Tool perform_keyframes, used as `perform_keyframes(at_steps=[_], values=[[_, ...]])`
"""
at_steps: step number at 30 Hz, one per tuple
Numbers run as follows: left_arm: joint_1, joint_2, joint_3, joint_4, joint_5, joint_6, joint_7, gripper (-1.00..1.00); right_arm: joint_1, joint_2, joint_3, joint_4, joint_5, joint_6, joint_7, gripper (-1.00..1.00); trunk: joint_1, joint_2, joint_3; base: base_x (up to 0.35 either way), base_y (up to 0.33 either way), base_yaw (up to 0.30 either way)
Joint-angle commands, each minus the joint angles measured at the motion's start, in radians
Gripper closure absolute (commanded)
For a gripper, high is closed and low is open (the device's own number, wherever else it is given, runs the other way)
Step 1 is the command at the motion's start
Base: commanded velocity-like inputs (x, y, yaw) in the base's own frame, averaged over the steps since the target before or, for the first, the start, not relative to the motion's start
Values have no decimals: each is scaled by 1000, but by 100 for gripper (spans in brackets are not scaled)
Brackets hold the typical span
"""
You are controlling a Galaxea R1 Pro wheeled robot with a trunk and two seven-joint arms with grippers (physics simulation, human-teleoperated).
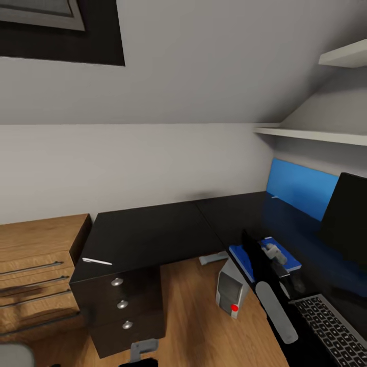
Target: In the bedroom, organize the workspace by keeping the computer under the desk, ensuring the monitor is on the desk, placing the keyboard on the desk next to the monitor, placing the mouse on the desk next to the keyboard, moving the folder from the swivel chair onto the desk next to the mouse, stacking the notebook on top of the folder with the pen on top of the notebook, and positioning the swivel chair next to the desk.
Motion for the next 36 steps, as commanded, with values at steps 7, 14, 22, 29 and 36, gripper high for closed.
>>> perform_keyframes(at_steps=[7,14,22,29,36], values=[[-1,0,2,290,9,-239,9,-100,5,-1,171,-65,27,167,-176,-100,-27,49,21,0,0,0],[-1,22,0,451,11,-439,10,-100,5,41,268,-102,34,393,-332,-100,-54,98,43,0,0,0],[-1,68,2,577,15,-626,5,-100,5,74,287,-111,8,438,-408,-100,-84,154,68,0,0,0],[-1,120,4,609,19,-711,3,-100,6,81,287,-118,-71,449,-421,-100,-111,203,90,0,0,0],[-1,132,4,652,17,-727,1,-100,6,107,357,-111,-21,450,-429,-100,-138,252,112,0,0,0]])
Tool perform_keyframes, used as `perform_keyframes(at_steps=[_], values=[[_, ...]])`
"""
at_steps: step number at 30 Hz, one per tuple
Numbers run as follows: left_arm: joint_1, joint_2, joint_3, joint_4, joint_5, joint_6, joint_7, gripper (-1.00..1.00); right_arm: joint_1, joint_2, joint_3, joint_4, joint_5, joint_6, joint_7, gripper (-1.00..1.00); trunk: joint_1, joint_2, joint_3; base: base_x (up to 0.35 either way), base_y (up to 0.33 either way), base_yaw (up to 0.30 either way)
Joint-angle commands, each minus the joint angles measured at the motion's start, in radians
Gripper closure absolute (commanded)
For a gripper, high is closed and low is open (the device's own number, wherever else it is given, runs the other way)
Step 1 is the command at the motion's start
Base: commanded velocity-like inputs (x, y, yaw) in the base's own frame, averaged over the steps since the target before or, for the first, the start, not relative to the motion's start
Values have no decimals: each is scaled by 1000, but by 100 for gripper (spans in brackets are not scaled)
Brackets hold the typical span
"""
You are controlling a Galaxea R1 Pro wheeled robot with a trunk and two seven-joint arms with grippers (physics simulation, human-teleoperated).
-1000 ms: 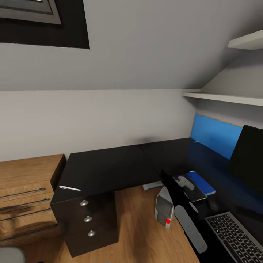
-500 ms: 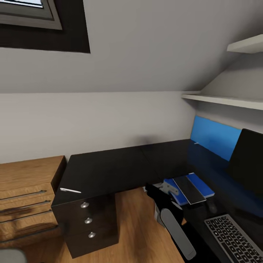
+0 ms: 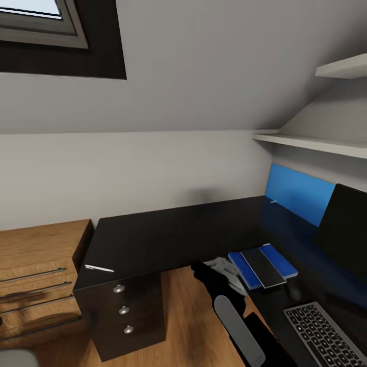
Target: In the bedroom, organize the workspace by keeping the computer under the desk, ensuring the monitor is on the desk, placing the keyboard on the desk next to the monitor, placing the mouse on the desk next to the keyboard, moving the folder from the swivel chair onto the desk next to the mouse, stacking the notebook on top of the folder with the pen on top of the notebook, and positioning the swivel chair next to the desk.
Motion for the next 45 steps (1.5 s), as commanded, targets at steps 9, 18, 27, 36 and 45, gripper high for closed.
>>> perform_keyframes(at_steps=[9,18,27,36,45], values=[[-1,3,-10,25,9,3,4,-100,0,10,120,-67,117,0,-4,-100,-35,62,27,0,0,0],[-1,1,-12,39,8,2,5,-100,0,9,132,-92,120,-7,-2,-100,-35,62,27,0,0,146],[-1,-2,-14,67,7,6,5,-100,0,8,131,-92,122,-17,-3,-100,-35,62,27,0,0,264],[-1,1,-14,180,7,6,5,-100,0,9,132,-85,124,-19,-2,-100,-35,62,27,0,0,278],[-1,-1,-14,276,7,6,4,-100,0,9,132,-69,125,-22,-4,-100,-35,62,27,0,0,279]])
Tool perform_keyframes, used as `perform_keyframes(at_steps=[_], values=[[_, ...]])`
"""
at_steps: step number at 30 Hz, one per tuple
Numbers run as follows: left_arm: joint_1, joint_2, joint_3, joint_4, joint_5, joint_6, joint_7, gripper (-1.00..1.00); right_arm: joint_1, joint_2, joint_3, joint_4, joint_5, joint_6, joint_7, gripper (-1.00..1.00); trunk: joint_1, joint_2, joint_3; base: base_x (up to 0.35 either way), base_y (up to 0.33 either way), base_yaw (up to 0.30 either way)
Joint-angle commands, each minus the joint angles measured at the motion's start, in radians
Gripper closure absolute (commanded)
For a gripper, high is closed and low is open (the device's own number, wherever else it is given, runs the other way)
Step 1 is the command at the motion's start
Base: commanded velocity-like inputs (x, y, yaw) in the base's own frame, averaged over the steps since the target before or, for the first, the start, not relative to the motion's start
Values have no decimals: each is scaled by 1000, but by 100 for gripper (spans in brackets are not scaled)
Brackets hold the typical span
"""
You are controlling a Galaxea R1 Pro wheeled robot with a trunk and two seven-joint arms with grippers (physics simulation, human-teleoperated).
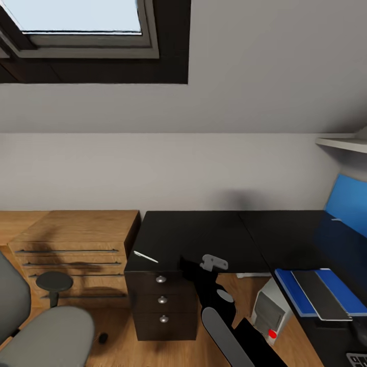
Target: In the bedroom, organize the workspace by keeping the computer under the desk, ensuring the monitor is on the desk, placing the keyboard on the desk next to the monitor, placing the mouse on the desk next to the keyboard, moving the folder from the swivel chair onto the desk next to the mouse, stacking the notebook on top of the folder with the pen on top of the notebook, and positioning the swivel chair next to the desk.
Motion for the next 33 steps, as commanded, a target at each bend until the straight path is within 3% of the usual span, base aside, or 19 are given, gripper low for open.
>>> perform_keyframes(at_steps=[1,33], values=[[-1,0,-8,2,9,-4,3,-100,-1,0,1,3,-4,4,-7,-100,0,-1,-1,0,0,279],[-1,0,-8,6,10,-4,3,-100,-1,-5,-11,57,-2,-93,-8,-100,0,-1,-13,0,0,250]])
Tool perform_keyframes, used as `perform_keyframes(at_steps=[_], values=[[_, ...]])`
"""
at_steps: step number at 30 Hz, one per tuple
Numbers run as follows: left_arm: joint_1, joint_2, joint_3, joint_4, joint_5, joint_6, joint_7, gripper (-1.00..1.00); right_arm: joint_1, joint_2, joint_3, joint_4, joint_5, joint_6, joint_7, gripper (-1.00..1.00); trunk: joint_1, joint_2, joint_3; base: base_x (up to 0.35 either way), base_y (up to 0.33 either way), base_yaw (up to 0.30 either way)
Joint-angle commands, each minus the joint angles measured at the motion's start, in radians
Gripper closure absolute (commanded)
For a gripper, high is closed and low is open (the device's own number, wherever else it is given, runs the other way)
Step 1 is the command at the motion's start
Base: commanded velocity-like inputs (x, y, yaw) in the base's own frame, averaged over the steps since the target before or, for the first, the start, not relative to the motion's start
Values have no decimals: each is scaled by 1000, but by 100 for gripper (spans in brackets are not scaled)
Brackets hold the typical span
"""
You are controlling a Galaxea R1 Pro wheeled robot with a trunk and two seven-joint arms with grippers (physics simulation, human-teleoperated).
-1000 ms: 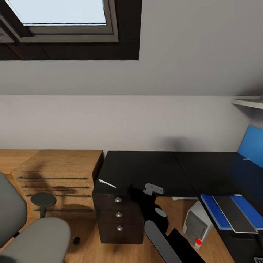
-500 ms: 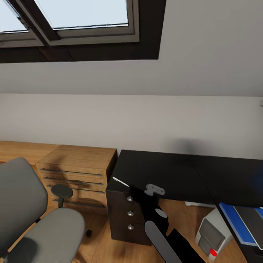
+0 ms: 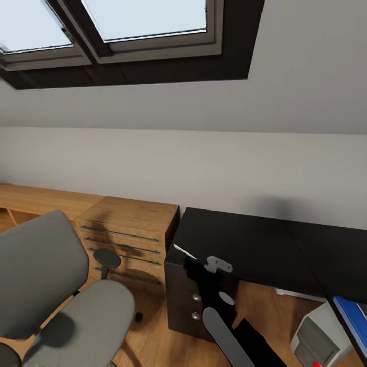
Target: In the bedroom, organize the workspace by keeping the computer under the desk, ensuring the monitor is on the desk, placing the keyboard on the desk next to the monitor, placing the mouse on the desk next to the keyboard, moving the folder from the swivel chair onto the desk next to the mouse, stacking the notebook on top of the folder with the pen on top of the notebook, and positioning the swivel chair next to the desk.
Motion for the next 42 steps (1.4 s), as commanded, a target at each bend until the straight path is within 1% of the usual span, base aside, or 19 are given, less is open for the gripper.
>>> perform_keyframes(at_steps=[1,9,18,23,24,26,35,36,40,42], values=[[-1,0,-8,1,9,-4,3,-100,-1,-1,0,-1,-3,5,-6,-100,0,-1,-2,0,0,216],[-1,0,-8,1,9,-4,3,-100,-1,0,-1,8,1,3,-5,-100,0,-1,-9,0,0,191],[-1,0,-8,1,9,-4,3,-100,-1,-1,5,17,7,-10,0,-100,0,-1,-11,0,0,45],[-1,0,-8,1,9,-4,3,-100,-1,-1,5,41,32,-18,1,-100,0,-1,-12,0,0,3],[-1,0,-8,1,10,-4,3,-100,-1,2,7,61,59,-20,1,-100,0,-1,-12,0,0,0],[-1,0,-8,1,10,-4,3,-100,-1,3,7,65,69,-21,1,-100,0,-1,-12,0,0,0],[-1,-1,-8,1,9,-4,3,-100,-1,4,6,66,78,-22,0,-100,0,-1,-12,0,0,0],[-1,-2,-6,-6,11,-5,3,-100,-1,4,7,66,80,-46,1,-100,0,-1,-12,0,0,-46],[-1,-3,-7,-20,11,-7,4,-100,-1,3,6,66,80,-51,1,-100,0,-1,-13,0,0,-27],[-1,-6,-6,-52,12,-6,5,-100,-1,2,6,63,80,-52,1,-100,0,-1,-14,0,0,-11]])
